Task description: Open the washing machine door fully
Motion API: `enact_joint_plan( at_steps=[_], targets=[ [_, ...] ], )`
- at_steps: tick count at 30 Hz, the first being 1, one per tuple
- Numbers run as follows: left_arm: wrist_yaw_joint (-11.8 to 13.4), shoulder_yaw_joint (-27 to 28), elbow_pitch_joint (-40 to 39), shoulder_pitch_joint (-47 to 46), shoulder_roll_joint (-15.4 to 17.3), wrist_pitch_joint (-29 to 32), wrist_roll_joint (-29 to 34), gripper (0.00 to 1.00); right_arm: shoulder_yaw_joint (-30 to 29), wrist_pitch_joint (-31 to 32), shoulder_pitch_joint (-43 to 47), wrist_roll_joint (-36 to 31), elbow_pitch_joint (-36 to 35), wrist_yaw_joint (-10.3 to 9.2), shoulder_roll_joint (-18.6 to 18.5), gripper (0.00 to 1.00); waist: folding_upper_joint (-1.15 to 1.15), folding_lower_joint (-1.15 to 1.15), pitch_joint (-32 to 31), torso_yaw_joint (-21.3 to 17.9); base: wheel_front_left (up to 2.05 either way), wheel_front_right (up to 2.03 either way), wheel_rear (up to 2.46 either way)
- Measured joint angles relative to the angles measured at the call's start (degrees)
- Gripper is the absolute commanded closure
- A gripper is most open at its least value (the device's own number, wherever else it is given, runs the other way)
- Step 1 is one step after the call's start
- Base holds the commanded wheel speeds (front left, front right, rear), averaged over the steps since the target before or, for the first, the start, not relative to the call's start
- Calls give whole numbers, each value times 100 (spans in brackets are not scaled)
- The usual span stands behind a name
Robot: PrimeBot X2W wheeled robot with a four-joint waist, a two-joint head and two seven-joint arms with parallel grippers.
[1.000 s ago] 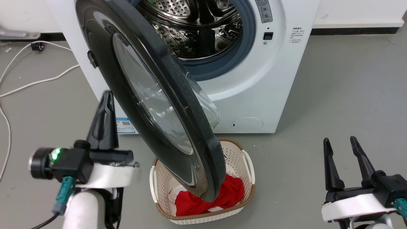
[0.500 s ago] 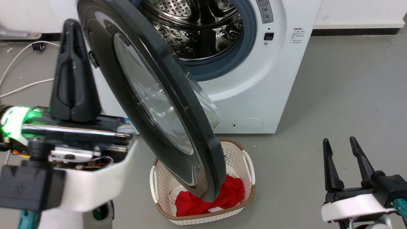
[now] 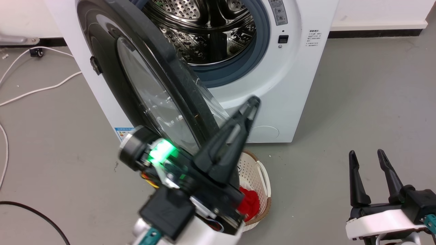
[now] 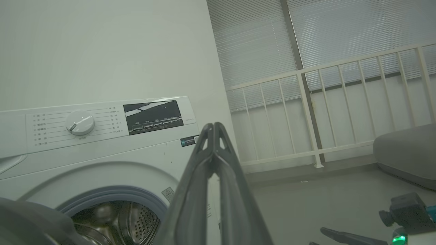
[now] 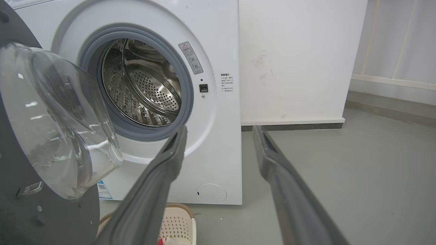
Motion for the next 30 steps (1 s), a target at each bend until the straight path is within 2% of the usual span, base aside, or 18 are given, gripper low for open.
enact_joint_plan(
  at_steps=[5,15,20,30],
  targets=[
    [-11,-410,259,430,93,387,-272,100,27,2,1,9,38,0,1,0,0,0,-1,12,0,0,0],
    [-2,-750,915,1248,272,968,-626,100,35,40,10,49,74,0,1,0,0,0,37,91,0,0,0],
    [90,-734,1413,1246,255,765,-570,100,79,55,-3,53,86,0,1,0,0,0,101,99,0,0,0],
    [399,-573,2409,537,-64,233,-695,100,144,59,-57,141,181,0,1,0,0,0,192,0,0,0,0]
  ],
)
